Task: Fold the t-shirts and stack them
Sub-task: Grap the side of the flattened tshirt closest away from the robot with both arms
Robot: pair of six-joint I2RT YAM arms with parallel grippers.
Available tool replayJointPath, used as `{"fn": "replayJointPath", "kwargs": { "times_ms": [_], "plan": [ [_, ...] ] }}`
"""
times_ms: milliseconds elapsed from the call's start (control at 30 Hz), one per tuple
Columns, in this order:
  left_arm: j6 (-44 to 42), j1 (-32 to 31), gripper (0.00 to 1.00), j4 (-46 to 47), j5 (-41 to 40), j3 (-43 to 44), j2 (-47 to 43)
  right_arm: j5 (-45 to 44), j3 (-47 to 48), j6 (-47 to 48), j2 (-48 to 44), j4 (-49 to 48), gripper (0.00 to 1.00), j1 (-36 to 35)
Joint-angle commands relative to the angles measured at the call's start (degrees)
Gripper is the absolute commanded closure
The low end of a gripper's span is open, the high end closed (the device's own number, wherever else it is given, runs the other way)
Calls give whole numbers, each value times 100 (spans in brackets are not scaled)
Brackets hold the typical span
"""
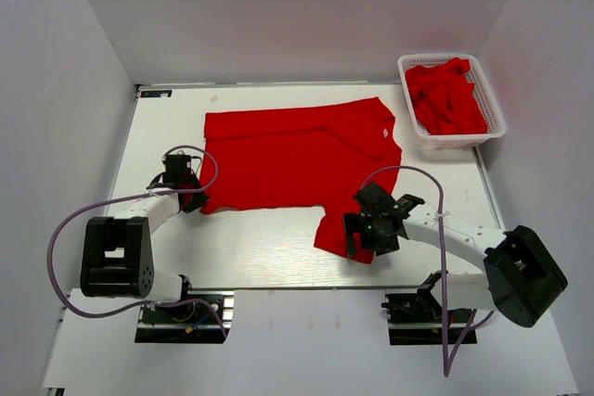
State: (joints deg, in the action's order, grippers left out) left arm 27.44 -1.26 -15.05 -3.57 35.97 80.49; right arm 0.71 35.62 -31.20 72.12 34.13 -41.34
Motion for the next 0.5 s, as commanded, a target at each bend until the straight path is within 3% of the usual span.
{"fn": "replayJointPath", "kwargs": {
  "times_ms": [0,133,233,267,300,367,467],
  "plan": [
    [-37,-24,100,-341,32,-160,-235,-342,-116,-264,197,-231,10,-128],
    [-89,-24,100,-341,94,-213,-288,-441,-178,-404,329,-617,14,-155],
    [-90,-24,100,-341,146,-213,-349,-510,-152,-483,321,-645,46,-199],
    [-90,-24,100,-341,146,-213,-350,-571,-108,-510,321,-618,70,-225],
    [-90,-24,100,-393,146,-213,-350,-650,-107,-579,286,-548,79,-216],
    [-142,-24,100,-394,146,-213,-411,-931,-90,-641,189,-469,92,-234],
    [-143,-24,100,-394,251,-213,-463,-1064,-99,-651,-39,-617,100,-243]
  ]
}}
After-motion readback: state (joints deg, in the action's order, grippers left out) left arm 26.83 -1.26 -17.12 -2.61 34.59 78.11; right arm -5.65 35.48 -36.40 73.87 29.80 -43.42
